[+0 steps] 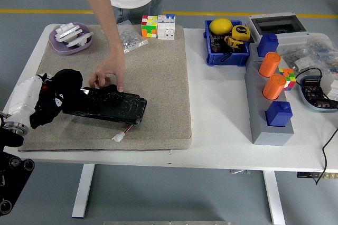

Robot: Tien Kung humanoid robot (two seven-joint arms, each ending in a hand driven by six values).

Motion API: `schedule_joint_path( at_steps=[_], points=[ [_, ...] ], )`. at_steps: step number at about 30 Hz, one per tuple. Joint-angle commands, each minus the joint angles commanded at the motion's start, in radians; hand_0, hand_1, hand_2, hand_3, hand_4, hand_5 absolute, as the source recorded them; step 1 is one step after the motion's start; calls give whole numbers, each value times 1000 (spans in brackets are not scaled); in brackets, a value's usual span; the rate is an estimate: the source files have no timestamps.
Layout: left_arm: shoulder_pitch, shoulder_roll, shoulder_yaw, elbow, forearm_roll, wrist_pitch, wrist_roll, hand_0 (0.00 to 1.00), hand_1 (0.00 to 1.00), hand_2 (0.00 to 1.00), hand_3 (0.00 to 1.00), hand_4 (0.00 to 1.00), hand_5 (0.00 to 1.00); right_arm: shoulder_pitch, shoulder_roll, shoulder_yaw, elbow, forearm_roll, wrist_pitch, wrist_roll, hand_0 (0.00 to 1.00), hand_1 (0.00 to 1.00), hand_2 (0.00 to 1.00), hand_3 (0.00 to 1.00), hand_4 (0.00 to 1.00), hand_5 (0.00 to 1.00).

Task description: Pick the rag up,wipe the panel,place it on the desk

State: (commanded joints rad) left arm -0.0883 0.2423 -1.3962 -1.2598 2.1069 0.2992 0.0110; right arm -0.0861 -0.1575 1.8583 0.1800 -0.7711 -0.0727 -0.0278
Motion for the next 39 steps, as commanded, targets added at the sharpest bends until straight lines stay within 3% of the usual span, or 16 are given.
schedule_joint_path(
  at_steps=[11,31,39],
  points=[
    [-16,-12,103,5,-12,1,1,245,159,530,452,62,2,1,-1,18,0,-13,3,3,512,573,658,553,928,383],
    [-43,-1,358,-52,-62,32,-9,248,159,517,449,44,2,5,-4,51,0,-49,-3,1,514,573,658,554,929,381],
    [-55,-9,406,-56,-69,33,-10,252,163,518,451,51,2,8,-4,77,0,-81,2,1,515,572,658,554,930,382]
  ],
)
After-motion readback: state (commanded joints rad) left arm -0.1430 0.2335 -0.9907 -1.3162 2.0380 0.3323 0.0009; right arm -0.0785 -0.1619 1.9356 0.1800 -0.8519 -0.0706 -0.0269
